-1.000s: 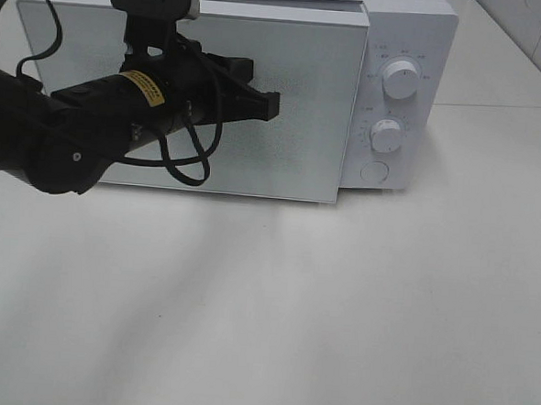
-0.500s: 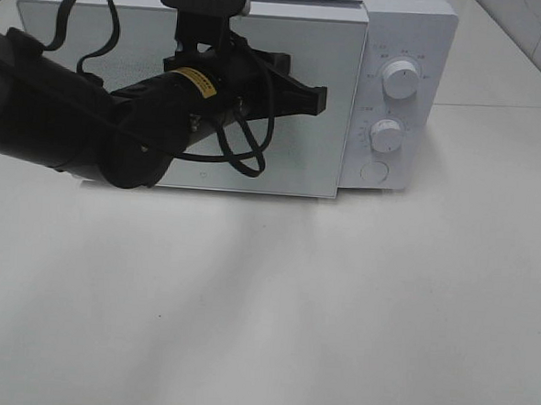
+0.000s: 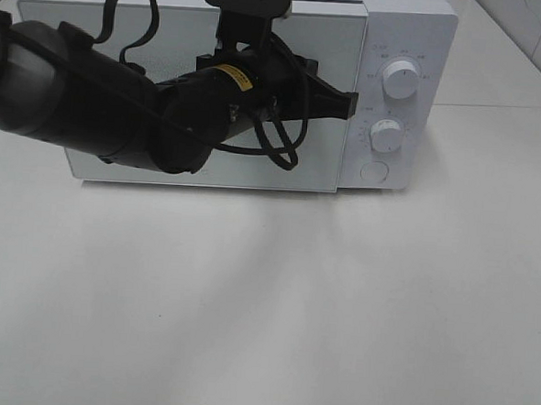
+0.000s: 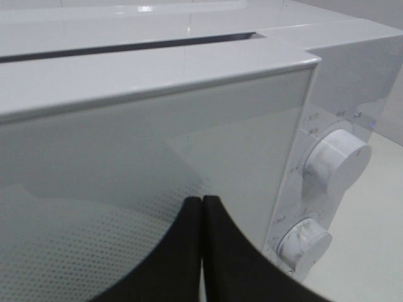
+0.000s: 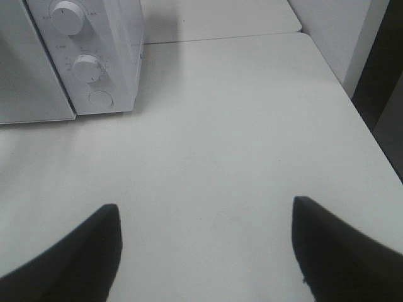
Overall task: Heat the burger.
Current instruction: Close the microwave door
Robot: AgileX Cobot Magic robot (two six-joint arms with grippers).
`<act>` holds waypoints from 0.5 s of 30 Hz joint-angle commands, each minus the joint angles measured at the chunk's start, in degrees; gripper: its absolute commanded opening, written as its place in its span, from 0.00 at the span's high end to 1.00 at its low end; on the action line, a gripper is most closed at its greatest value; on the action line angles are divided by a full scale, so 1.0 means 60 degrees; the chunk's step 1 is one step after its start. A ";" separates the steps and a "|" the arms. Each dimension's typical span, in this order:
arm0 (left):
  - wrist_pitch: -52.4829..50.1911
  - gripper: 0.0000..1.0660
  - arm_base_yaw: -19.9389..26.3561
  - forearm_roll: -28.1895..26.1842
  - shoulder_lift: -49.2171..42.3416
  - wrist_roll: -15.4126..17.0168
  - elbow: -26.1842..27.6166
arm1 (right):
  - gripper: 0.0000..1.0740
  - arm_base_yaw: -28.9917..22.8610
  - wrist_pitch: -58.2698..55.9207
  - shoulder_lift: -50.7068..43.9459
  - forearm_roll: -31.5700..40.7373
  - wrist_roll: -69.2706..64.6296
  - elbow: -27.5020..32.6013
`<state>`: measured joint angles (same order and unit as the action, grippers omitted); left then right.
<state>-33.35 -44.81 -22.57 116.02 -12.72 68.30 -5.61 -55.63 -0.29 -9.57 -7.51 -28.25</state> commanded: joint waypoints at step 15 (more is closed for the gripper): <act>-0.0019 1.00 -0.0019 -0.0926 0.0525 -0.0477 0.1089 | 0.33 0.0057 0.0057 -0.0267 -0.0019 -0.0048 0.0010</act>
<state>-29.74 -45.44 -24.87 119.18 -15.53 73.85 -5.61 -55.58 -0.29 -9.57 -7.51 -28.25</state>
